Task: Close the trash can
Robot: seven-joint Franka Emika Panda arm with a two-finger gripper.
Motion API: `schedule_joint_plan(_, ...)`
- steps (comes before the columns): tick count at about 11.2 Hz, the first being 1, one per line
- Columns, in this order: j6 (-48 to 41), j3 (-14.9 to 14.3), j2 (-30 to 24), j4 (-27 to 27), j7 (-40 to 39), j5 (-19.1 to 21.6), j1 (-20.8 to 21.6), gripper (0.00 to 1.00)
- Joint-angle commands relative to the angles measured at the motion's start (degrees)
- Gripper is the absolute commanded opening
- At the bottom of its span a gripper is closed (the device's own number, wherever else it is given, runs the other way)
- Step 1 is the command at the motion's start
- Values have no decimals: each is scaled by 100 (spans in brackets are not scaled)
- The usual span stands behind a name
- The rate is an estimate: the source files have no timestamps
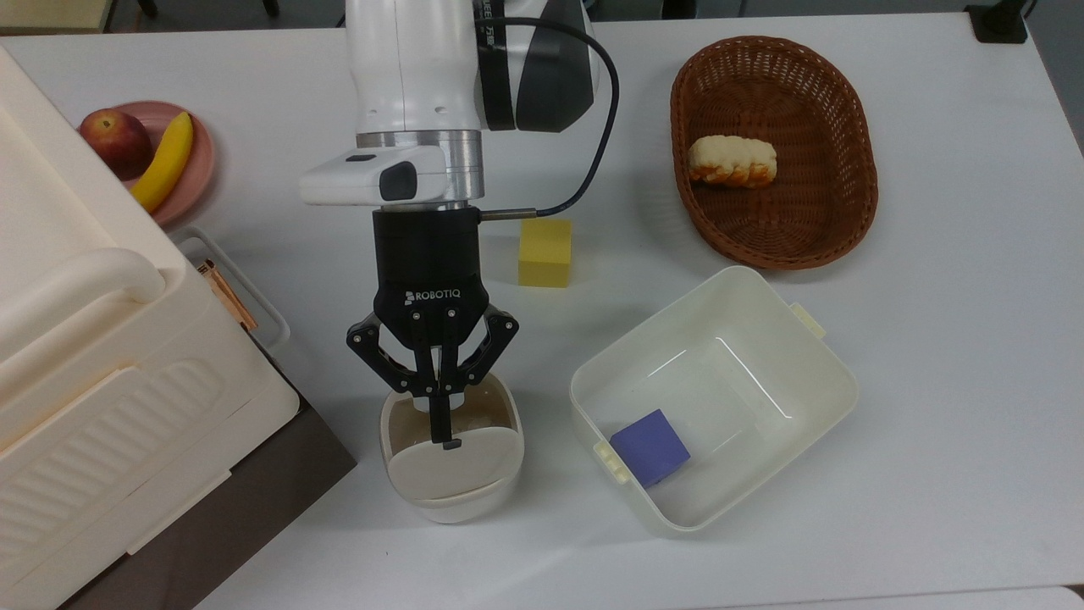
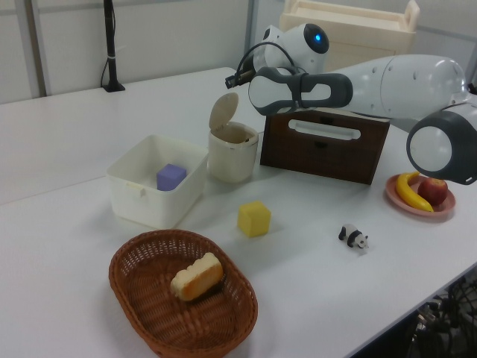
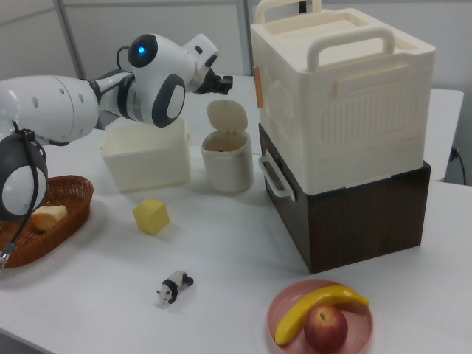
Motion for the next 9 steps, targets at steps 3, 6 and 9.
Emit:
schedule_joint_plan(3,59,-91,125,115,-61,-86,130,0)
schedule_joint_plan(6,59,-91,168,115,-69,-94,130,0)
schedule_joint_plan(9,59,-91,169,115,-78,-147,148,0)
